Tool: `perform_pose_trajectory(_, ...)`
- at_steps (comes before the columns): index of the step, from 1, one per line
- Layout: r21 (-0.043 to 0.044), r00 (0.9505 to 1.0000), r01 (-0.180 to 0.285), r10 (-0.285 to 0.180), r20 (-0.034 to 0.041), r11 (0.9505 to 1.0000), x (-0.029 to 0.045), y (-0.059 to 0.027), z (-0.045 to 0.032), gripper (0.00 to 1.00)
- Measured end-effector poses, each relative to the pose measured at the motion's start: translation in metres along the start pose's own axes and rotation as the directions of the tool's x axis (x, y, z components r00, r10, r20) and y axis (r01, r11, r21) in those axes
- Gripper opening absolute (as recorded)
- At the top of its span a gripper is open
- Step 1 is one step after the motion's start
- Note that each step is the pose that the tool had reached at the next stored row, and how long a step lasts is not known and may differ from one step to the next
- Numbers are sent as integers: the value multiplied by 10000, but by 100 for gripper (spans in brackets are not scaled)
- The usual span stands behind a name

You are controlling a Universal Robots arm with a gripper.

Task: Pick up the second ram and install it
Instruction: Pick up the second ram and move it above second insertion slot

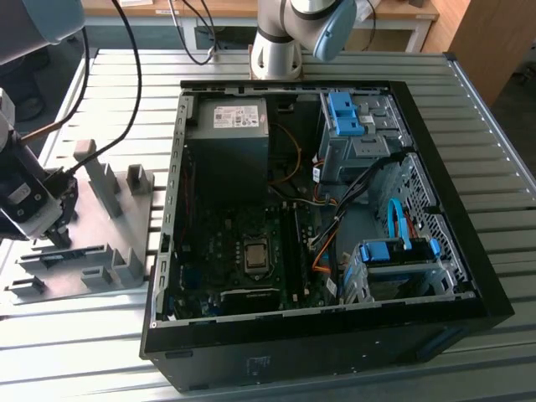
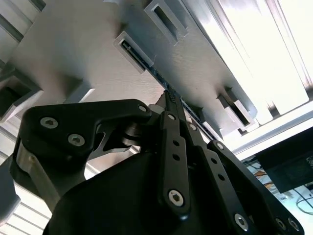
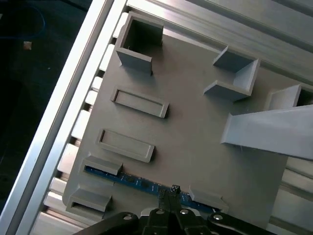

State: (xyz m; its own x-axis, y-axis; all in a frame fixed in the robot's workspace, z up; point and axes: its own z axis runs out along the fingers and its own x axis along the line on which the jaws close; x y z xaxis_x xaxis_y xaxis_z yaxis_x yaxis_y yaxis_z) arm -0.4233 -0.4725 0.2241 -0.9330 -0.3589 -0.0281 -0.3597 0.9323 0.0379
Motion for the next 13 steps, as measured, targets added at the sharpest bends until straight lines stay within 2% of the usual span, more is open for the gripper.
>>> perform_pose_trajectory(6,-15,9987,514,-515,-20,9987,0,0,-1,10)
perform_pose_trajectory(13,-34,9937,1120,-1120,-41,9937,0,0,0,10)
